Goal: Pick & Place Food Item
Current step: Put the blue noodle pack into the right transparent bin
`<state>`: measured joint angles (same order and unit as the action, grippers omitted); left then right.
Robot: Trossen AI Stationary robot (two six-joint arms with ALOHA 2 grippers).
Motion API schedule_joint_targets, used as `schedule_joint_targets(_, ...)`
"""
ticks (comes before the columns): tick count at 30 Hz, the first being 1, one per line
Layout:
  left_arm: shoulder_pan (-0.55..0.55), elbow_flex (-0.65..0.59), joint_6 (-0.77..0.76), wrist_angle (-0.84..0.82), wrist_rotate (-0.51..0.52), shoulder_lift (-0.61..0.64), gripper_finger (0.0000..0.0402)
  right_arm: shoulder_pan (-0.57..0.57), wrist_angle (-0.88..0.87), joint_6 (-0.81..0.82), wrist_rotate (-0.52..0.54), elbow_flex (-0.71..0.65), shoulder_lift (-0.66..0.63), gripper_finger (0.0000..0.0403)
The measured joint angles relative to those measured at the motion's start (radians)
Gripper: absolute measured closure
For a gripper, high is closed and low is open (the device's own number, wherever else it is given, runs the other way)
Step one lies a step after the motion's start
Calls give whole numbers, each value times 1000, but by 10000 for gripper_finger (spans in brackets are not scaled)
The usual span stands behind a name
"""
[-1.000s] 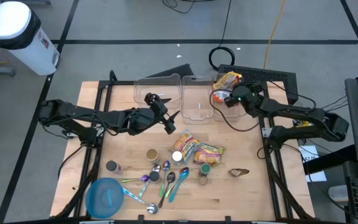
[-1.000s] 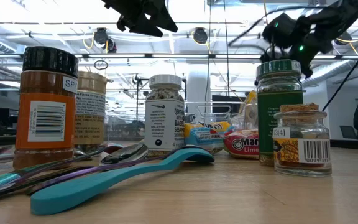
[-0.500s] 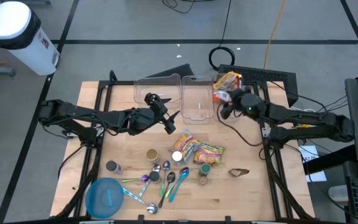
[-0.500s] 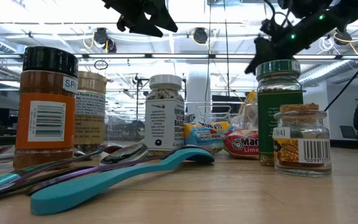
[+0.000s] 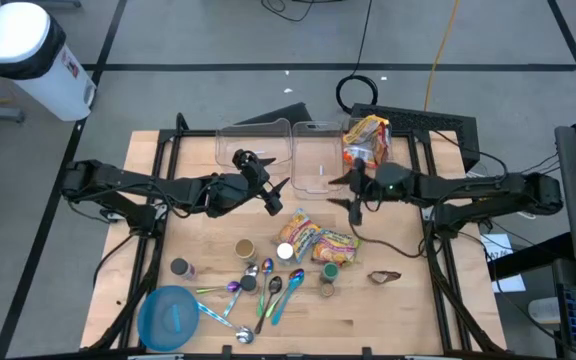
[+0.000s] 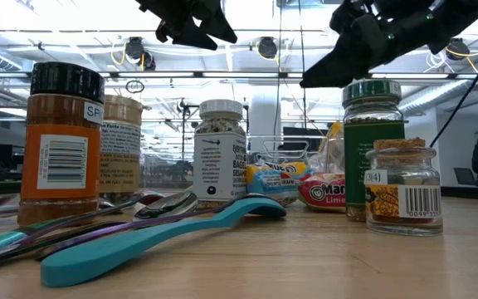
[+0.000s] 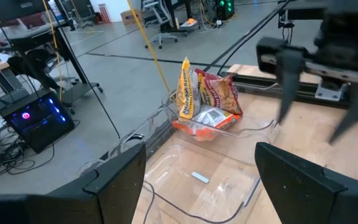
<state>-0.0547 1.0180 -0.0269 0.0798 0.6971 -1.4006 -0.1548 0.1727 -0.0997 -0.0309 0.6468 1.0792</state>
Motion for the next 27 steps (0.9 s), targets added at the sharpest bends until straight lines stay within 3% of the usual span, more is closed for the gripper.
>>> schedule_joint_targets(10,0,0,-10,-1,-43,0,92,86,3,-121,-25,0,84,176)
schedule_joint_targets(12,0,0,-37,-14,-115,0,92,92,7,-140,-25,0,86,178)
schedule_joint_targets(18,-1,0,-103,-116,-458,-22,92,92,48,-149,-23,0,86,180)
schedule_joint_targets(27,13,18,-133,-170,-628,-124,92,91,61,-149,-22,0,86,184)
